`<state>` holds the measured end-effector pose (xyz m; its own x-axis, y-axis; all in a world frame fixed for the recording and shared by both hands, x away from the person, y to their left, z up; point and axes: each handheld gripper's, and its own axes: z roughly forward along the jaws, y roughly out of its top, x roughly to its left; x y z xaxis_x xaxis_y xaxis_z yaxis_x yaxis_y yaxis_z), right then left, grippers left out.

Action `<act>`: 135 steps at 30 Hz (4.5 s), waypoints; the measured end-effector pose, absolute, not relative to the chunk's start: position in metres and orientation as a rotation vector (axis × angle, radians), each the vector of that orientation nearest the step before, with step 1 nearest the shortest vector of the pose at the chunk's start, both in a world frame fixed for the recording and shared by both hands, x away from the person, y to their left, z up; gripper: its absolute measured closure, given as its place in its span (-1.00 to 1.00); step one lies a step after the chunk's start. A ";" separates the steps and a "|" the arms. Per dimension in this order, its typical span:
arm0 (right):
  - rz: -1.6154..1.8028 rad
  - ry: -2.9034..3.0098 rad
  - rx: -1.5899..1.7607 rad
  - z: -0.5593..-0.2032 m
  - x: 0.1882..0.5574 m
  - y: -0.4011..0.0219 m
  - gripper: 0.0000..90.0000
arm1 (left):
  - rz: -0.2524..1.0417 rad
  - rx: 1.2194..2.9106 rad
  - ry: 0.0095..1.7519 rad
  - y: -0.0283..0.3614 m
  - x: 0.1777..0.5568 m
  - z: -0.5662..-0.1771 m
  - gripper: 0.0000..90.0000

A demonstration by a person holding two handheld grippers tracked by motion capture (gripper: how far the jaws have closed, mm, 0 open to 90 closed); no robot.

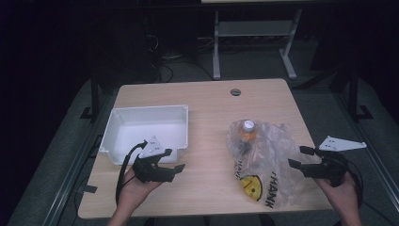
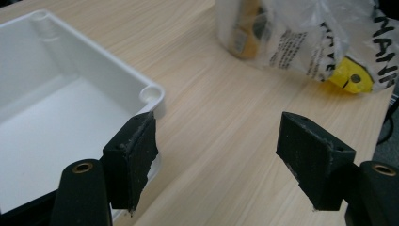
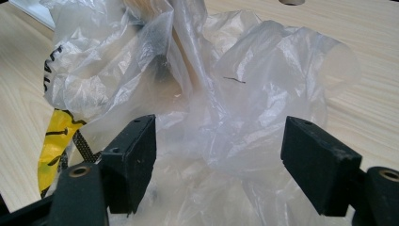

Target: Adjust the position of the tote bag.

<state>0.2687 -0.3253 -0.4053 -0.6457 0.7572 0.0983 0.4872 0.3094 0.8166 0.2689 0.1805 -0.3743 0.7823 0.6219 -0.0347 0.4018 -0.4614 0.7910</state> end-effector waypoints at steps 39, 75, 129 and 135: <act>1.260 2.253 1.112 -0.402 0.263 -0.327 -0.41 | 0.188 2.244 0.530 0.072 0.311 -0.338 -0.36; 1.278 2.240 1.098 -0.400 0.260 -0.329 -0.40 | 0.219 2.345 0.498 0.005 0.359 -0.344 0.34; 1.235 2.266 1.108 -0.403 0.262 -0.325 -0.40 | 0.086 2.393 0.696 0.072 0.355 -0.397 0.47; 1.234 2.265 1.107 -0.402 0.261 -0.325 -0.40 | 0.073 2.347 0.668 0.081 0.347 -0.377 0.18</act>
